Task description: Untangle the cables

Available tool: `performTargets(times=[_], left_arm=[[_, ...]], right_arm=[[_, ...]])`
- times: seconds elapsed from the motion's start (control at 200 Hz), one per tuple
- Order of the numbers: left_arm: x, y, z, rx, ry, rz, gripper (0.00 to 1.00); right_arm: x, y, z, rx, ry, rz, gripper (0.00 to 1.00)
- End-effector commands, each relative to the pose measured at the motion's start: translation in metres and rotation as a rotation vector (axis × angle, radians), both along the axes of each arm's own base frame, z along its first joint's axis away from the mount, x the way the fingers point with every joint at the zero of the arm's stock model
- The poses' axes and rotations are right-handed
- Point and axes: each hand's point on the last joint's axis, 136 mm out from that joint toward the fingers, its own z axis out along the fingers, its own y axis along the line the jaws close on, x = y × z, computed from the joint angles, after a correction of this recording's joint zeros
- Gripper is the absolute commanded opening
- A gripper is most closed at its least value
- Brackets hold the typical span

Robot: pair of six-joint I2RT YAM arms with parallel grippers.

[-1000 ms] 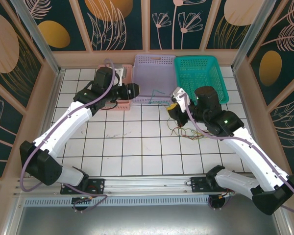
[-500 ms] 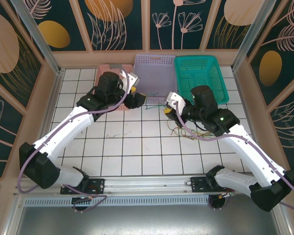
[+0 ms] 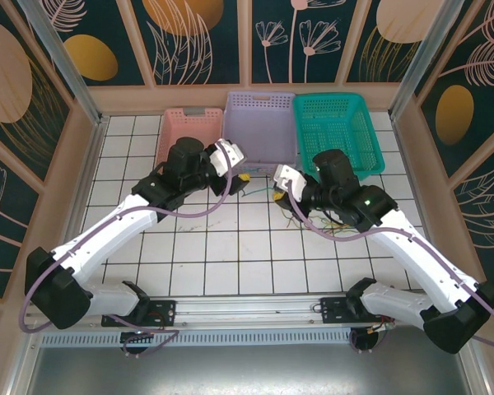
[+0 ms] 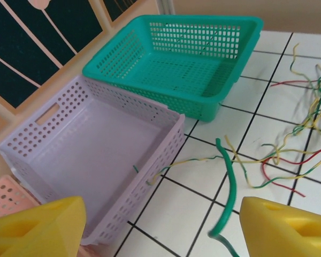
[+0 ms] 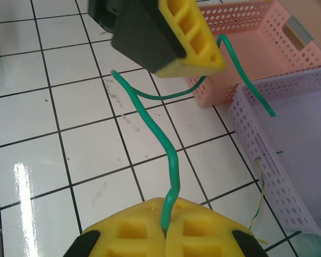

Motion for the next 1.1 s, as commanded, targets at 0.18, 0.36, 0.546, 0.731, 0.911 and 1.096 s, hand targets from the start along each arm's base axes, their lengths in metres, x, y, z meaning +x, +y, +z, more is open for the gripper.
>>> performTargets(times=[0.18, 0.36, 0.546, 0.731, 0.911, 1.096], left_arm=[[0.007, -0.012, -0.013, 0.077, -0.06, -0.039, 0.67], [0.007, -0.017, -0.016, 0.062, -0.029, -0.041, 0.4], [0.01, -0.022, -0.007, -0.006, 0.004, -0.018, 0.03], [0.045, -0.002, 0.027, -0.253, 0.15, 0.21, 0.0], [0.096, 0.038, 0.05, -0.578, 0.44, 0.376, 0.0], [0.124, 0.059, 0.066, -0.822, 0.639, 0.413, 0.0]], right_arm=[[-0.009, 0.002, -0.006, -0.04, -0.016, 0.022, 0.0], [-0.011, 0.006, -0.008, -0.046, -0.016, 0.025, 0.0], [-0.011, 0.006, -0.01, -0.049, -0.013, 0.017, 0.0], [-0.016, 0.004, -0.025, -0.099, -0.034, 0.003, 0.0], [-0.03, 0.005, -0.058, -0.176, -0.018, 0.002, 0.0], [-0.045, 0.011, -0.087, -0.218, 0.024, 0.0, 0.0]])
